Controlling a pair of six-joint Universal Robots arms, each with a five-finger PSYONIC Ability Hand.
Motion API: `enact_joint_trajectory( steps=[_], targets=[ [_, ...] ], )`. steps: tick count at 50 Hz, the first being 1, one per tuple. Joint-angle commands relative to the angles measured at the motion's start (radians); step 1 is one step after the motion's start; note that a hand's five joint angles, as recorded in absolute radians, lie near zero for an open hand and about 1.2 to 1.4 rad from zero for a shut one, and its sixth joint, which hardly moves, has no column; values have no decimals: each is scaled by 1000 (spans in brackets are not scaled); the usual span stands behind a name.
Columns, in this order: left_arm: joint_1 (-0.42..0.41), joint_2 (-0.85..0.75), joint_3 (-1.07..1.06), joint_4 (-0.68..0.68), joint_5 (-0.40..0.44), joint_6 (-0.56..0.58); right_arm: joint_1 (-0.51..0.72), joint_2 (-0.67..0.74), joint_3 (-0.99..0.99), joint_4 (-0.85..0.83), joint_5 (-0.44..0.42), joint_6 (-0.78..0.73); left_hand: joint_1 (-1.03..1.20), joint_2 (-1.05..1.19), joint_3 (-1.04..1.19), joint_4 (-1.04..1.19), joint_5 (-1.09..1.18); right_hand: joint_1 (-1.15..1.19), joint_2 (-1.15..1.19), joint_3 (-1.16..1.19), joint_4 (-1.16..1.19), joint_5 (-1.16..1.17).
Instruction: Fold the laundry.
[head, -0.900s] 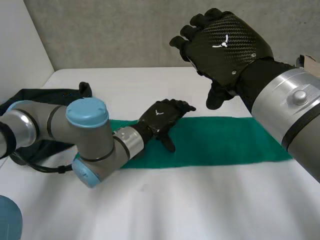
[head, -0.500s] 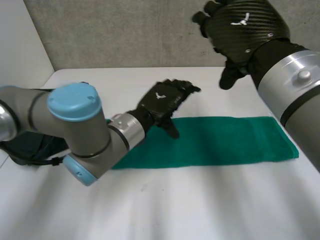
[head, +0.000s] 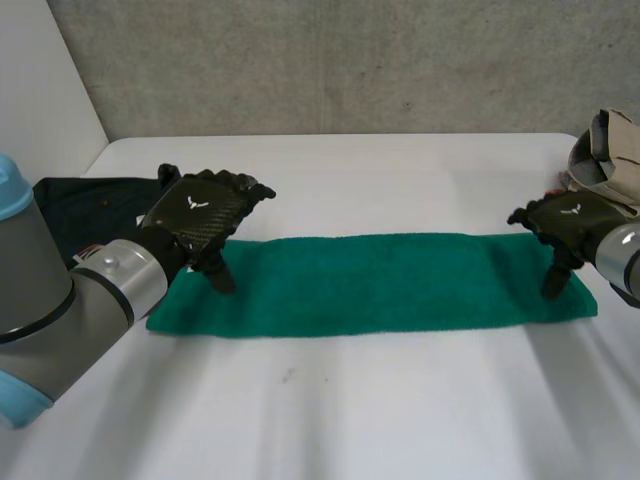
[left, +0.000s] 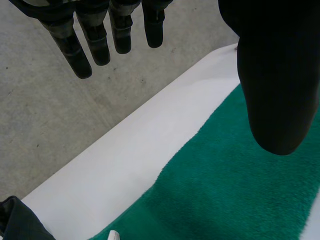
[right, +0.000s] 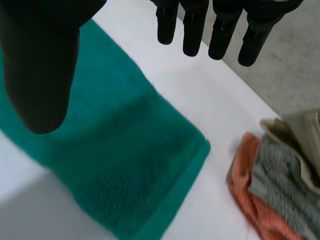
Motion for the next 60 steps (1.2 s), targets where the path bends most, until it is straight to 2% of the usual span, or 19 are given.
enact_joint_trajectory(
  steps=[1, 7, 17, 20, 21, 31, 34, 39, 43, 47, 54, 56, 60],
  targets=[
    [-24, 9, -23, 33, -4, -9, -79, 36, 102, -125, -15, -28, -11, -32, -35, -29, -49, 113, 106, 104, 106, 100],
    [-58, 9, -21, 37, -14, -15, -137, 87, 146, -237, -35, -39, -11, -32, -35, -29, -49, 209, 203, 201, 203, 197],
    [-85, 9, -20, 53, -34, -17, -179, 133, 159, -254, -121, -55, -11, -32, -35, -29, -49, 359, 353, 350, 352, 346],
    [-95, 9, -23, 56, -40, -17, -180, 145, 156, -266, -133, -45, -11, -32, -35, -29, -49, 766, 760, 757, 759, 753],
    [-98, 9, -23, 59, -42, -17, -182, 148, 153, -278, -129, -39, -11, -32, -35, -29, -49, 1125, 1119, 1116, 1118, 1113],
    [-98, 11, -29, 64, -48, -17, -289, 114, 134, -307, -6, -53, -11, -32, -35, -29, -49, 1129, 1123, 1120, 1122, 1116],
    [-96, 17, -30, 64, -48, -17, -347, 116, 108, -303, 35, -134, -11, -32, -35, -29, -49, 1129, 1123, 1120, 1122, 1116],
    [-90, 28, -34, 64, -48, -18, -361, 111, 79, -317, 75, -249, -11, -32, -35, -29, -49, 1129, 1123, 1120, 1122, 1116],
    [-86, 40, -35, 64, -48, -17, -256, 92, 65, -355, 86, -236, -11, -32, -35, -29, -49, 1129, 1123, 1120, 1122, 1116],
    [-75, 58, -35, 57, -48, -18, -89, 21, 80, -428, 49, -208, -11, -32, -35, -29, -49, 1129, 1123, 1120, 1122, 1116],
    [-33, 120, -53, 57, -50, -26, 284, -122, 197, -652, -141, -197, -11, -32, -35, -29, -49, 1129, 1123, 1120, 1122, 1116],
    [-20, 139, -64, 57, -45, -34, 399, -104, 231, -717, -196, -194, -11, -32, -35, -29, -49, 1129, 1123, 1120, 1122, 1116],
    [-13, 158, -83, 60, -43, -52, 584, -6, 242, -795, -237, -199, -11, -32, -35, -29, -49, 1129, 1123, 1120, 1122, 1116]
  ],
)
